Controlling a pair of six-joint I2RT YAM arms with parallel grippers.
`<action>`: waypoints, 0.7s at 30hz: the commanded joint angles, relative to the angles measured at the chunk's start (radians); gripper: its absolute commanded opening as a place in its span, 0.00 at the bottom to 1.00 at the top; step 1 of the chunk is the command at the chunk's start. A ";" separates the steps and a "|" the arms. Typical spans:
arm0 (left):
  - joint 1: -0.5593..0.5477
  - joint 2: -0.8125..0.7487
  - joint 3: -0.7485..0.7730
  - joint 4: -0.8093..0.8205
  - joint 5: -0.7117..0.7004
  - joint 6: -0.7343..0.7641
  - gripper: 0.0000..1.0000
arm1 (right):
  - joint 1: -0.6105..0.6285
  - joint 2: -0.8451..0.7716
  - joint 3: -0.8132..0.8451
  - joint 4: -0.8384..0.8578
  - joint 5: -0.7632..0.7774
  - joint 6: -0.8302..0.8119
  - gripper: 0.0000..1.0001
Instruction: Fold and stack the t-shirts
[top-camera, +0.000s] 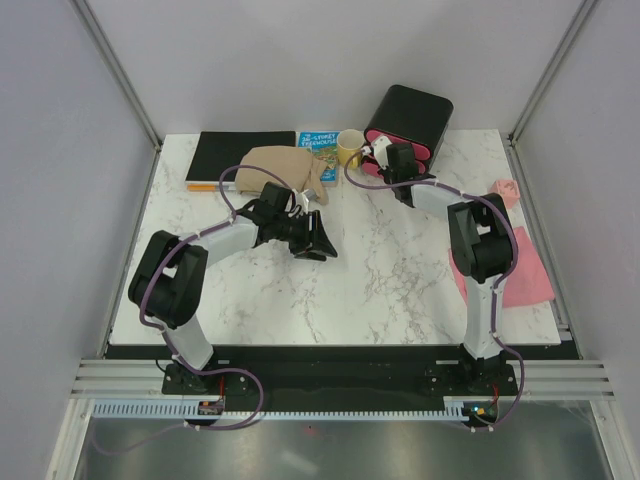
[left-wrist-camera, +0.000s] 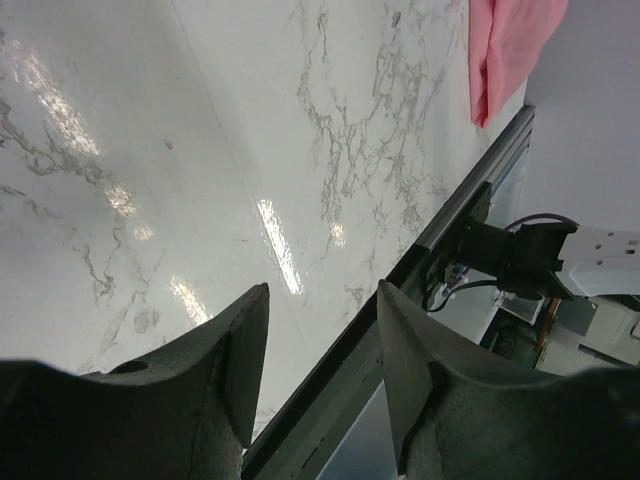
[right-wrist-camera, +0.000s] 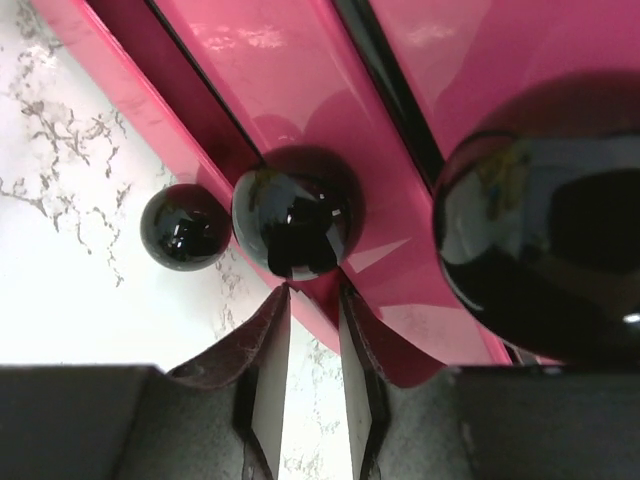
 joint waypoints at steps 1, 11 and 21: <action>0.012 -0.009 0.044 0.028 0.033 0.010 0.54 | -0.029 0.069 0.104 -0.066 -0.055 0.034 0.31; 0.018 -0.012 0.039 0.020 0.038 0.010 0.54 | -0.037 0.037 0.104 -0.120 -0.116 0.069 0.00; 0.024 -0.020 0.047 0.019 0.039 0.005 0.54 | -0.037 -0.064 0.043 -0.212 -0.205 0.126 0.00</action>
